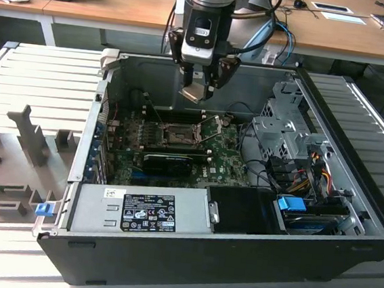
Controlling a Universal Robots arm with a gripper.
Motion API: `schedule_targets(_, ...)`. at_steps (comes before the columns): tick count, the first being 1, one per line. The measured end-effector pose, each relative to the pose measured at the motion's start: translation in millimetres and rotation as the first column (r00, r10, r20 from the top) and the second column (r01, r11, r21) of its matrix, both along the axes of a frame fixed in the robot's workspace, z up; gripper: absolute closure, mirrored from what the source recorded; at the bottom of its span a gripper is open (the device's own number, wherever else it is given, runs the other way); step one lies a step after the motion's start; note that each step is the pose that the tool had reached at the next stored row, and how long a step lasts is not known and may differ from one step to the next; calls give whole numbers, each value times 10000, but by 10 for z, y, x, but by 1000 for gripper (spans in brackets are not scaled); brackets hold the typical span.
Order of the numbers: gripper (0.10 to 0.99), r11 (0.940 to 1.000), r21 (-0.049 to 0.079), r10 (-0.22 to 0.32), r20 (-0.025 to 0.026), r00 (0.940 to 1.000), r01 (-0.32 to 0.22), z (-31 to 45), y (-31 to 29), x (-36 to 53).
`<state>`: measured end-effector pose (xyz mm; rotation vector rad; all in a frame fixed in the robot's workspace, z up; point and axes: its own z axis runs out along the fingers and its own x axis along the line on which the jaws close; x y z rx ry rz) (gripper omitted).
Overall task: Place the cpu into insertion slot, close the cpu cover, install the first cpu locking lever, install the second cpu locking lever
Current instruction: 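Place the cpu into insertion slot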
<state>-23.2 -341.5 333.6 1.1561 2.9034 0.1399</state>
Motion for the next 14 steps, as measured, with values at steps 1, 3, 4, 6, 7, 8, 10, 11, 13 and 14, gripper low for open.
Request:
schedule_targets(1, 553, 10000, 1, -94, 0, 10000, 94, -2, 0, 0)
schedule_targets(3, 553, 9994, 0, -339, 0, 9994, 339, -4, 0, 0)
schedule_targets(4, 553, 9989, 0, -461, 0, 9989, 461, -6, 0, 0)
schedule_targets(6, 553, 9967, -2, -806, -1, 9967, 806, -13, 0, 0)
schedule_targets(7, 553, 9951, -1, -988, -1, 9951, 988, -18, 0, 0)
schedule_targets(8, 553, 9938, 0, -1108, -1, 9938, 1108, -21, 0, 0)
schedule_targets(10, 553, 9882, -1, -1531, -5, 9882, 1531, -35, 0, 0)
schedule_targets(11, 553, 9859, -1, -1676, -5, 9859, 1676, -40, 0, 0)
schedule_targets(13, 553, 9815, -1, -1914, -5, 9815, 1914, -49, 0, 0)
schedule_targets(14, 553, 9791, -1, -2032, -5, 9791, 2032, -53, 0, 1)
